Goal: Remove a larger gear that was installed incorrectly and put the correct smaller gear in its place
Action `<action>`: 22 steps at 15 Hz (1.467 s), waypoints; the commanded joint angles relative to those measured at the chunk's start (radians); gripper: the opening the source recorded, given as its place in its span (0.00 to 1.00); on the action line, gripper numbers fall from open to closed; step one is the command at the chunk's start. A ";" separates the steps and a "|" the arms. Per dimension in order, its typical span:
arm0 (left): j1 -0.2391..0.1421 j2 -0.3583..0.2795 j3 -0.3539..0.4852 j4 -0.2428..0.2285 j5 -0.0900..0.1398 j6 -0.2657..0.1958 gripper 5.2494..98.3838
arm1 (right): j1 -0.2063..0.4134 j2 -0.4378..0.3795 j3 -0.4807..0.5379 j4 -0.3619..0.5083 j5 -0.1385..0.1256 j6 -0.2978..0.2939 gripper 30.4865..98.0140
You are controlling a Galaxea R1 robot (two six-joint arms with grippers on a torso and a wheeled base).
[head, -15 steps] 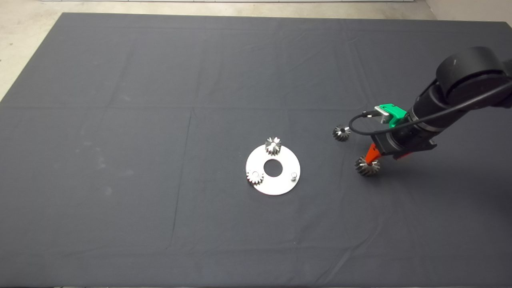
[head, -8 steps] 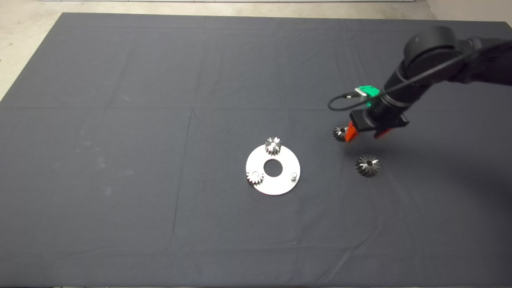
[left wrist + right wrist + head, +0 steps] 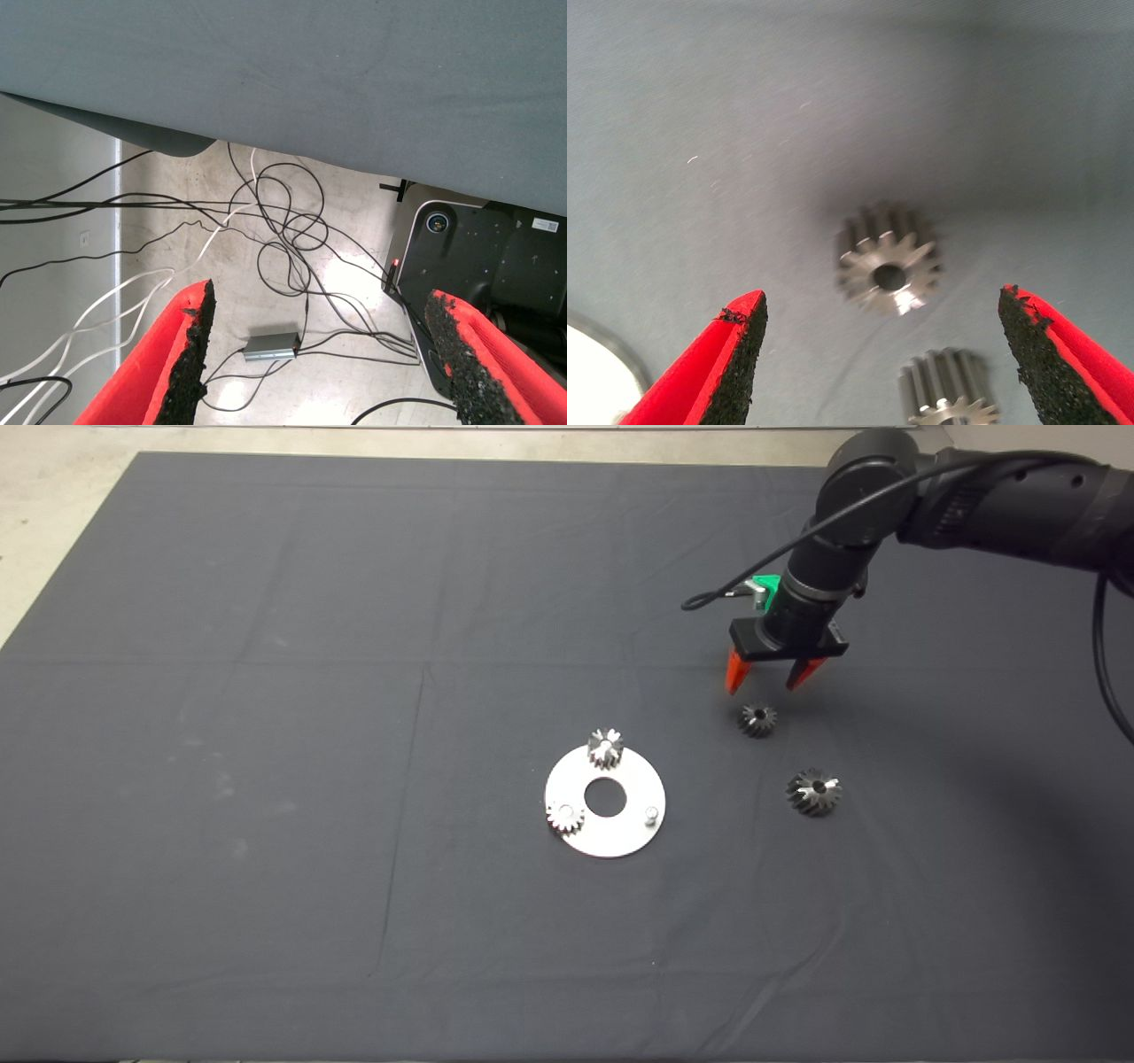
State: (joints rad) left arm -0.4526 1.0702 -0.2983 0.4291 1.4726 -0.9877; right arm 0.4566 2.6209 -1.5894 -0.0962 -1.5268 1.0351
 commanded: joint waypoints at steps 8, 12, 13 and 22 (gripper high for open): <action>0.003 0.012 0.015 -0.012 0.008 -0.018 0.59 | -0.068 -0.009 -0.023 0.044 -0.104 -0.035 0.56; 0.003 0.009 0.015 -0.012 0.009 -0.017 0.59 | -0.067 -0.003 0.030 0.042 -0.105 -0.032 0.56; 0.003 0.009 0.015 -0.012 0.011 -0.017 0.59 | -0.067 -0.002 0.034 0.042 -0.105 -0.032 0.56; 0.003 0.009 0.015 -0.012 0.009 -0.017 0.59 | -0.059 -0.008 0.084 -0.029 -0.105 -0.021 0.56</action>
State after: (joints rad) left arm -0.4526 1.0857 -0.2983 0.4291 1.4730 -1.0021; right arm 0.3736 2.6204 -1.4955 -0.0917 -1.5264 1.0101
